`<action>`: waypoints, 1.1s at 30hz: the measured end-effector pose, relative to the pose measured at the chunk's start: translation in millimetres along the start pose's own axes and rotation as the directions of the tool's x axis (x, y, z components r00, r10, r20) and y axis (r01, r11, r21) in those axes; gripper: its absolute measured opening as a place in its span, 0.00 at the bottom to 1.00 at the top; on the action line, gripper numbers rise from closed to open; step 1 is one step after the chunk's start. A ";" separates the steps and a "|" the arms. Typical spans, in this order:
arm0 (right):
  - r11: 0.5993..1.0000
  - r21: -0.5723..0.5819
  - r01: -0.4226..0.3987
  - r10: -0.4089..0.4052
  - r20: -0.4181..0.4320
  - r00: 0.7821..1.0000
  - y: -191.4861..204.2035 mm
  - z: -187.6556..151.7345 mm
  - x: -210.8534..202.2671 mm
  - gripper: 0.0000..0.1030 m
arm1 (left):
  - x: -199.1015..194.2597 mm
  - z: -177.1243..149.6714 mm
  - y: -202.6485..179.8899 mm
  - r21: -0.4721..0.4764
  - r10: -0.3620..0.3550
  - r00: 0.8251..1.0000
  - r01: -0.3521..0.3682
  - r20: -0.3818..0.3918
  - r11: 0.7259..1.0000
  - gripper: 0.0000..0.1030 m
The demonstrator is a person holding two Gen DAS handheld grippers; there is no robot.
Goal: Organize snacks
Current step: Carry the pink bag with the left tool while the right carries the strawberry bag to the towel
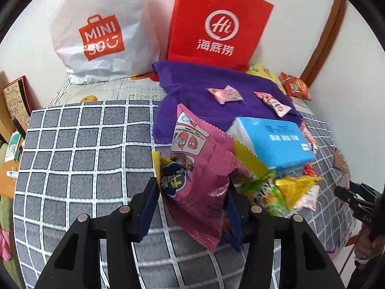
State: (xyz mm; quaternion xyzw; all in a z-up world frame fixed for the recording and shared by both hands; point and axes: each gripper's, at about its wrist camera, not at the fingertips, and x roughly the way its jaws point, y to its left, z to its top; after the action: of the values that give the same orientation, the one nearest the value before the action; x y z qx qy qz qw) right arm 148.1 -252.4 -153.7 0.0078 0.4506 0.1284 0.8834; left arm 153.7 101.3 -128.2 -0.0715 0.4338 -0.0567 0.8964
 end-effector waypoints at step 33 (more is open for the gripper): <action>1.000 0.017 -0.008 0.006 0.094 0.996 23.1 35.5 -27.7 0.51 | -44.6 20.9 -78.7 0.093 -0.167 0.985 0.162 0.047 0.982 0.49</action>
State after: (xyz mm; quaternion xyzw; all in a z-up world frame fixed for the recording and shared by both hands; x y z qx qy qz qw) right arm 155.8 -232.8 -107.7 0.0229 0.4096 0.1272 0.9030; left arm 139.5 32.9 -67.1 -0.0686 0.3986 -0.1478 0.9025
